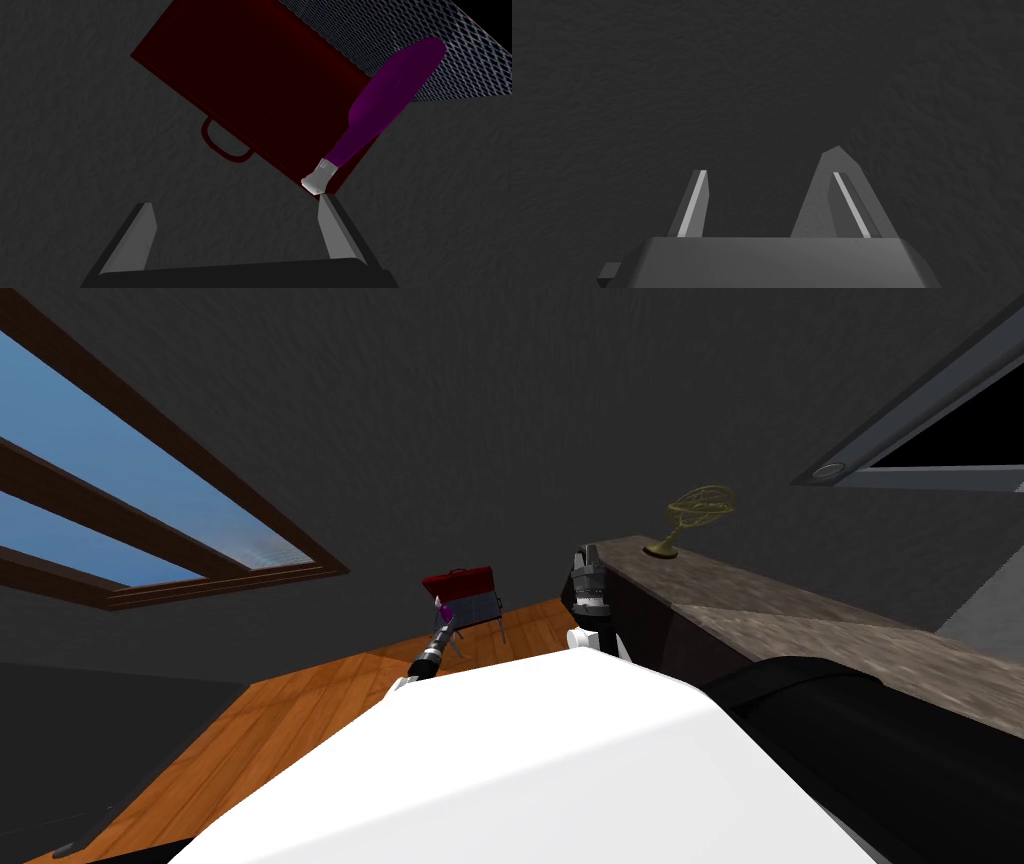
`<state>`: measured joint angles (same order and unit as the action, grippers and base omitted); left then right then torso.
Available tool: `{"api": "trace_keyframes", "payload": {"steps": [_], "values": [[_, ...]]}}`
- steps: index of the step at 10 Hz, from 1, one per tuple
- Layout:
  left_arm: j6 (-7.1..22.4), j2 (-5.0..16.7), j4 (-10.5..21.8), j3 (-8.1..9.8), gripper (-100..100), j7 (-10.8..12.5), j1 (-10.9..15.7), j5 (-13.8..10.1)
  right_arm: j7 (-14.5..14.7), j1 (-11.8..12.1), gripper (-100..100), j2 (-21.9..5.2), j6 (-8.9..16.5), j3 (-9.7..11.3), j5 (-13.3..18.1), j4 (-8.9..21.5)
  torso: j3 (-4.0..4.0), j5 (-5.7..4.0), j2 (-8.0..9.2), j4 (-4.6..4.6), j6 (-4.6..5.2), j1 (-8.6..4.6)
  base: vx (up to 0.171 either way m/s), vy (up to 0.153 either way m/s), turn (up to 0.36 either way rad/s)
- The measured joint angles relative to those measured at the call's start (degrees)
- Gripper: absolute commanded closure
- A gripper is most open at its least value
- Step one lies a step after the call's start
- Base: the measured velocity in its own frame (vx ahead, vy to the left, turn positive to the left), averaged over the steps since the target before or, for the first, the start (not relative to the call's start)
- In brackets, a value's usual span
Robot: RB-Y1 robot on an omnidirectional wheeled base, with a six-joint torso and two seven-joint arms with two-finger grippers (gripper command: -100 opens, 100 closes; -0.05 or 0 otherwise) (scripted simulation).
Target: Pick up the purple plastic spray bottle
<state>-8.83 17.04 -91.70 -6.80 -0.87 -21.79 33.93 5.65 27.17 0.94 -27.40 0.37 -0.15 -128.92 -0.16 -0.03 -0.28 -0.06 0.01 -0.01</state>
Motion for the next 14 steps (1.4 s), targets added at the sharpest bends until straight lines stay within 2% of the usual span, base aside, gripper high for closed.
{"api": "trace_keyframes", "payload": {"steps": [3, 5, 6, 7, 11, 13, 14], "values": [[1.36, 0.39, 6.83, 0.26, -100, -1.18, 2.06, 5.6, 0.0, 0.01, 0, 0.0, 0.0, 0.0, 0.0, 0.0, -0.11, 0.0, -0.19, -0.04, -0.01, 0.02, 0.102, -0.009, -0.011], [3.43, 1.91, 7.32, -0.65, -100, -0.77, 2.39, 7.71, 0.0, 0.0, 0, 0.0, 0.0, 0.0, 0.0, 0.0, -0.02, 0.01, -0.04, -0.01, 0.0, 0.06, 0.076, 0.003, -0.023], [4.5, 2.86, 8.94, -0.92, -100, -0.58, 3.36, 9.2, 0.0, 0.0, 0, 0.0, 0.0, 0.0, 0.0, 0.0, -0.05, 0.01, -0.09, -0.02, 0.0, 0.07, 0.123, 0.02, -0.025], [5.16, 2.8, 10.95, -0.81, -100, -0.96, 4.15, 11.09, 0.0, 0.01, 0, 0.0, 0.0, 0.0, 0.0, 0.0, -0.11, 0.03, -0.2, -0.04, 0.0, 0.12, 0.127, 0.025, -0.033], [8.47, 5.52, 15.93, -1.67, -100, -1.31, 6.44, 17.24, 0.0, 0.01, 0, 0.0, 0.0, 0.0, 0.0, 0.0, -0.1, 0.02, -0.16, -0.04, 0.0, 0.1, 0.111, 0.013, -0.026], [9.38, 5.47, 18.75, -1.3, -100, -1.94, 7.7, 20.31, 0.0, 0.0, 0, 0.0, 0.0, 0.0, 0.0, 0.0, -0.09, 0.01, -0.15, -0.04, 0.0, 0.05, 0.101, 0.011, -0.033], [10.16, 6.36, 19.56, -1.66, -100, -2.04, 7.98, 21.71, 0.0, 0.01, 0, 0.0, 0.0, 0.0, 0.0, 0.0, -0.09, 0.02, -0.16, -0.03, -0.01, 0.1, 0.095, 0.016, -0.018]]}}
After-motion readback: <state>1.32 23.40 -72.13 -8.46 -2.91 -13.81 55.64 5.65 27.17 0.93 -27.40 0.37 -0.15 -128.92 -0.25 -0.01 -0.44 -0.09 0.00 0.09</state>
